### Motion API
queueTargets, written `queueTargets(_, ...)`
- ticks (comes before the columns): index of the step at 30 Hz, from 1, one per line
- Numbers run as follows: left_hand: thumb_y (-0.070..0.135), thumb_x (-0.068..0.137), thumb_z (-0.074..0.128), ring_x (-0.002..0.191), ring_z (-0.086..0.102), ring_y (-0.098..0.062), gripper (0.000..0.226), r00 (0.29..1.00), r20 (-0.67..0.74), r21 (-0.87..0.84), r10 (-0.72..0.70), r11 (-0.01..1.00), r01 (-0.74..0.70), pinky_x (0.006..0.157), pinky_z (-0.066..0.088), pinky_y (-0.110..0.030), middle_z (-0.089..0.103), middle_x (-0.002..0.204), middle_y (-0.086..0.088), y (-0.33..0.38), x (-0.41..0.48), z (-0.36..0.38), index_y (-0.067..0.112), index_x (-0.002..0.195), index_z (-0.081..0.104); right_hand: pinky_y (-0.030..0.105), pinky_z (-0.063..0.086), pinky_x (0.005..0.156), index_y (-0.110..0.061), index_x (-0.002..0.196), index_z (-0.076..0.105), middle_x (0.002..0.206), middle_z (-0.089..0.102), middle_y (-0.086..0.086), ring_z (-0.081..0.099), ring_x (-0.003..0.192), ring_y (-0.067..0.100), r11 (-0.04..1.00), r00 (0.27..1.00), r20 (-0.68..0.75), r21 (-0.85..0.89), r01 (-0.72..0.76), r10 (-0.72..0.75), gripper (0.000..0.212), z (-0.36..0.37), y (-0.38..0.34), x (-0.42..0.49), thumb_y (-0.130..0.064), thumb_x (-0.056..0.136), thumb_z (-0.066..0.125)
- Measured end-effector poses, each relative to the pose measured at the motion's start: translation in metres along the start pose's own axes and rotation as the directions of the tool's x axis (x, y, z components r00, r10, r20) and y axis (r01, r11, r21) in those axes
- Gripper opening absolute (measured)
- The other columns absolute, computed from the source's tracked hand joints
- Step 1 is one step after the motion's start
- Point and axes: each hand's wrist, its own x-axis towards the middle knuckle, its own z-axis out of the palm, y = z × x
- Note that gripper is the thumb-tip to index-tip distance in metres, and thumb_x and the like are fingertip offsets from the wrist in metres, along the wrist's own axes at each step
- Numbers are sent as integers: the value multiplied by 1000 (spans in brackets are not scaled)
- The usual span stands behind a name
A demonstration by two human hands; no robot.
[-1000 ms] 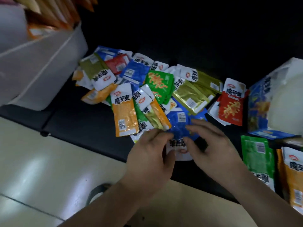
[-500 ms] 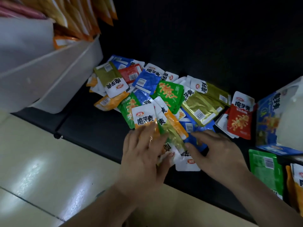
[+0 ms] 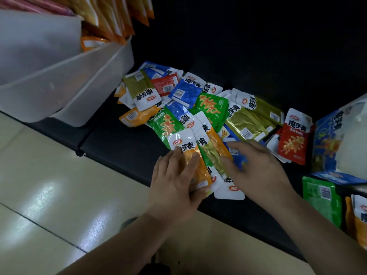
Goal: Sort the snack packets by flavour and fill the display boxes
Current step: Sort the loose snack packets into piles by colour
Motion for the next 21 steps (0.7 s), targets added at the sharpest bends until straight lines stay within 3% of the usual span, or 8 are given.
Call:
queueTargets(3, 60, 89, 61, 146, 42, -36, 72, 1000, -17, -84, 6, 996, -8, 113, 39, -60, 47, 157, -15, -4, 0, -5, 25, 151, 52, 47, 55, 92, -32, 137, 60, 122, 67, -4, 57, 122, 23, 998, 986, 155, -24, -55, 58, 57, 7, -15, 19, -56, 86, 68)
queueTargets(5, 63, 91, 59, 148, 41, -32, 71, 999, -31, -114, 9, 993, -13, 114, 40, -57, 48, 157, -13, -5, -1, -10, 24, 150, 54, 51, 54, 92, -30, 141, 57, 125, 65, -1, 52, 125, 27, 987, 982, 152, -128, -97, 116, 64, 14, -21, 28, -54, 84, 74)
queueTargets(7, 74, 89, 58, 147, 42, -31, 79, 999, -41, -130, 8, 991, -13, 115, 39, -54, 50, 156, -13, -4, -1, -13, 22, 148, 57, 49, 54, 91, -29, 140, 57, 120, 66, 0, 56, 121, 28, 980, 973, 143, -111, -168, 183, 64, 17, -24, 33, -47, 83, 81)
queueTargets(11, 70, 92, 58, 150, 37, -30, 74, 1000, -13, -69, 20, 997, -21, 114, 41, -55, 43, 161, -11, -7, 0, -8, 26, 151, 52, 38, 57, 76, -26, 99, 72, 78, 73, -9, 71, 81, 16, 924, 932, 195, 179, -339, 304, 22, 16, -23, 35, -32, 82, 85)
queueTargets(13, 66, 93, 58, 151, 34, -30, 71, 1000, 4, -44, 24, 999, -24, 115, 40, -56, 38, 164, -10, -9, -1, -4, 28, 153, 49, 29, 55, 66, -25, 85, 72, 71, 72, -10, 71, 73, 10, 885, 931, 175, 297, -360, 320, 12, 7, -21, 35, -27, 84, 84)
queueTargets(15, 66, 95, 55, 152, 31, -29, 70, 1000, 0, -54, 23, 998, -23, 118, 37, -55, 34, 166, -8, -9, -2, -2, 29, 154, 47, 23, 52, 63, -24, 86, 71, 74, 73, -11, 70, 71, 6, 840, 933, 118, 407, -357, 340, 11, -5, -19, 33, -25, 87, 81)
queueTargets(17, 67, 95, 53, 152, 30, -28, 71, 1000, -10, -66, 21, 998, -22, 120, 36, -54, 32, 167, -7, -10, -3, -2, 30, 155, 46, 27, 54, 66, -24, 90, 69, 78, 75, -9, 72, 73, 6, 775, 920, 83, 513, -368, 382, 12, -16, -16, 30, -23, 89, 80)
queueTargets(21, 63, 93, 56, 152, 31, -30, 70, 1000, -12, -94, 21, 995, -22, 119, 35, -58, 31, 167, -8, -8, 2, -9, 29, 154, 46, 31, 54, 75, -18, 93, 74, 84, 79, -7, 77, 81, 11, 588, 875, 169, 681, -436, 454, 14, -23, -8, 17, -9, 86, 83)
